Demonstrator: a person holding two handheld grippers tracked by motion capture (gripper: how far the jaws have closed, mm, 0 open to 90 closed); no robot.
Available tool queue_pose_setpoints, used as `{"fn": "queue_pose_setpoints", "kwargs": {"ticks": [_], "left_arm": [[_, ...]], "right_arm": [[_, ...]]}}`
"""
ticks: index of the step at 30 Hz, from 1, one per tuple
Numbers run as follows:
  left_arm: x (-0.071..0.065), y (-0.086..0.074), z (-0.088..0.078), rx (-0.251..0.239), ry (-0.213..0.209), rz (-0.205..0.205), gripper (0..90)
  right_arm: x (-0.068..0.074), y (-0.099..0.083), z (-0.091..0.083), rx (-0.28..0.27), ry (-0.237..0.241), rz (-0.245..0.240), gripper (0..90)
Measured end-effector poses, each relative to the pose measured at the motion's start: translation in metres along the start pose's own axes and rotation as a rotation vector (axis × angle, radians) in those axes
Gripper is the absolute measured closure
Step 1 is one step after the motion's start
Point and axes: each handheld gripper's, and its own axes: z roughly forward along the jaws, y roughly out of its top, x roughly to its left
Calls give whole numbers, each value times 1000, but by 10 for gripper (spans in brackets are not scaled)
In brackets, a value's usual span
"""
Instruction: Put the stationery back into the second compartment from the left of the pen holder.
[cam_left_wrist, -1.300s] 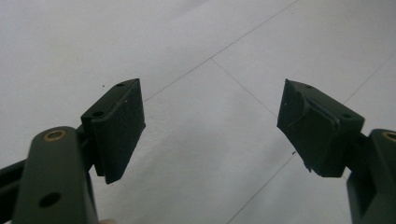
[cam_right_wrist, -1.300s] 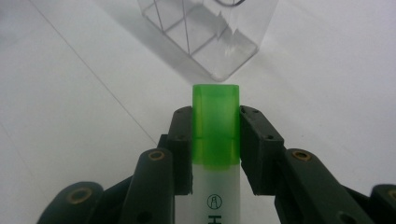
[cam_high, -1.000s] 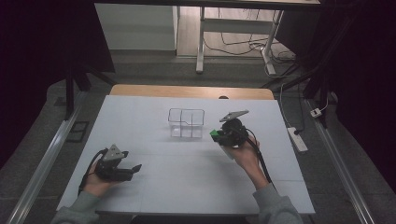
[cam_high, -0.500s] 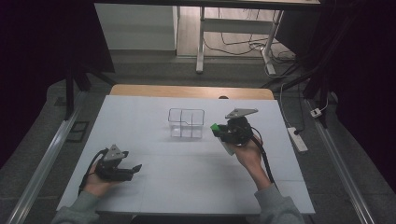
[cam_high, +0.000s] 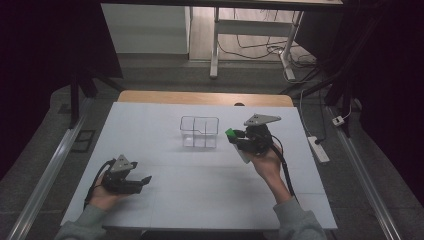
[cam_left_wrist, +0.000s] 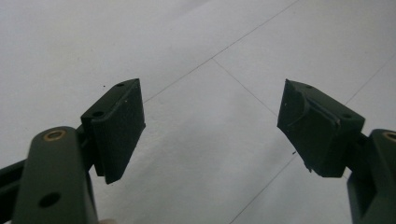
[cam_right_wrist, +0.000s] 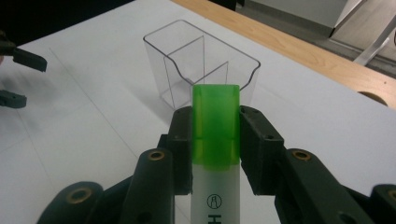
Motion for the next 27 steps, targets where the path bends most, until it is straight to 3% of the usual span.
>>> {"fn": "queue_pose_setpoints", "kwargs": {"ticks": [12, 27], "left_arm": [[0, 1, -2, -6, 3, -2, 224], [0, 1, 1, 3, -7, 2, 223]], "right_arm": [[-3, 7, -7, -70, -12, 4, 662], [-6, 24, 10, -104, 9, 18, 662]]}}
